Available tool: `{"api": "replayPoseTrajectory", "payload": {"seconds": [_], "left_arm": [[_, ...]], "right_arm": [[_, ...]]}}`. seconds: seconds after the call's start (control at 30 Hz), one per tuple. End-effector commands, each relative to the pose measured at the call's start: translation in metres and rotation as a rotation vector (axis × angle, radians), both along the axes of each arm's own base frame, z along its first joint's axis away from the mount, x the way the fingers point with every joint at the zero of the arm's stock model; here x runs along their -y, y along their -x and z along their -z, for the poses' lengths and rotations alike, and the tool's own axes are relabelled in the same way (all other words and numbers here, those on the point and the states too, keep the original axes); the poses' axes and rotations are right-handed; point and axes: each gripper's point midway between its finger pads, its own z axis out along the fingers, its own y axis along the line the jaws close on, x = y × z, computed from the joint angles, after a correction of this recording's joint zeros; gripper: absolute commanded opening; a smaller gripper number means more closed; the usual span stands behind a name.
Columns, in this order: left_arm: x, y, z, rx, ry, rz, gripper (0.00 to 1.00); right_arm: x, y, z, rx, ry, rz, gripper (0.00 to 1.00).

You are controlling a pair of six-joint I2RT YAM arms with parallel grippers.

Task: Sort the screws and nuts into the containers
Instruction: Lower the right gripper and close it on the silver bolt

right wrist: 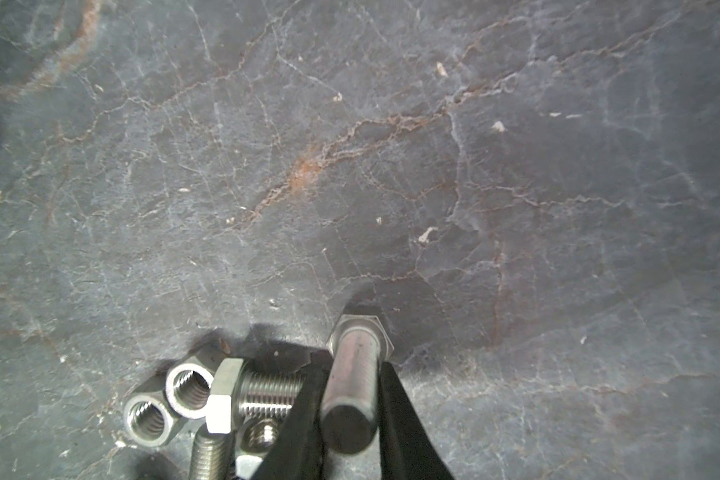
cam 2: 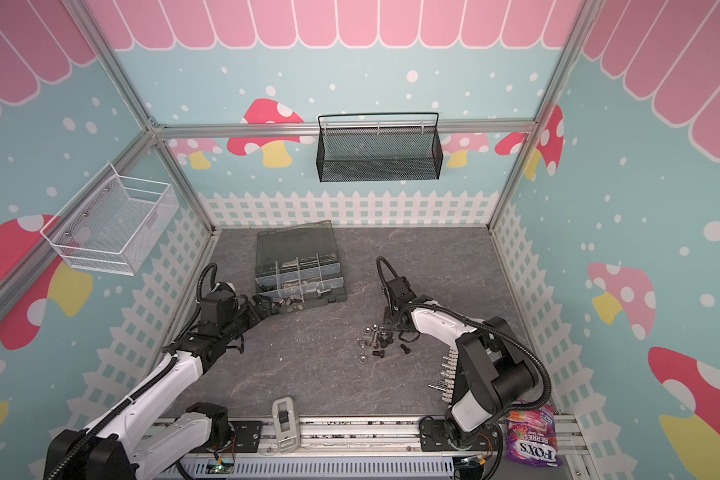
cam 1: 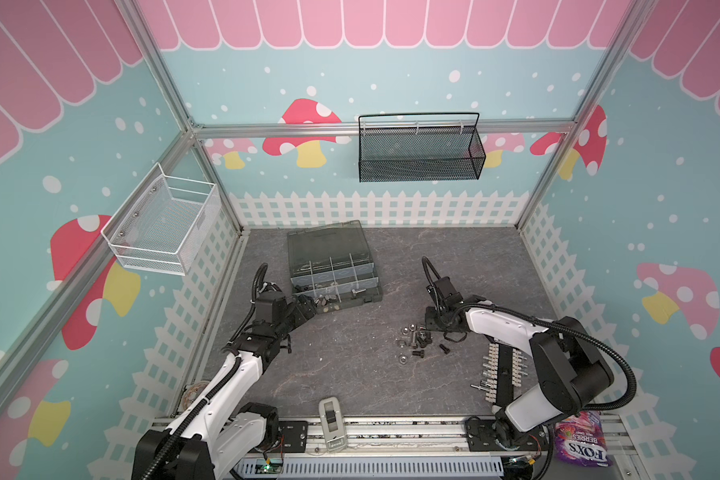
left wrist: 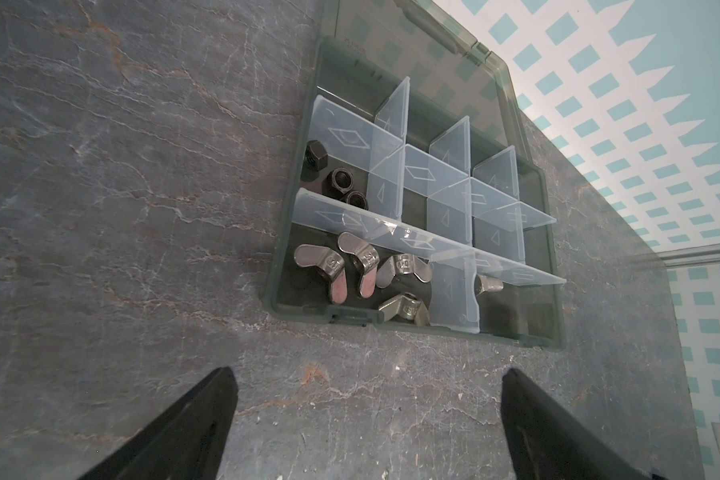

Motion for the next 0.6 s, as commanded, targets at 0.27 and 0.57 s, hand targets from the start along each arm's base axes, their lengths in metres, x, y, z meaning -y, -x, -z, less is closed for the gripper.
{"api": "replayPoseTrajectory", "payload": {"seconds": [0.27,0.57], "left_arm": [[-0.001,-0.004,-0.008,0.019,0.012,-0.009,1.00],[-0.001,-0.004,-0.011,0.026,0.010,-0.007,1.00]], "right_arm": [[0.001,-0.016,-0.005,0.032,0.013,0.023,0.19],[-0.041,-0.020,-0.033,0.077,-0.202,-0.088,0.05]]}}
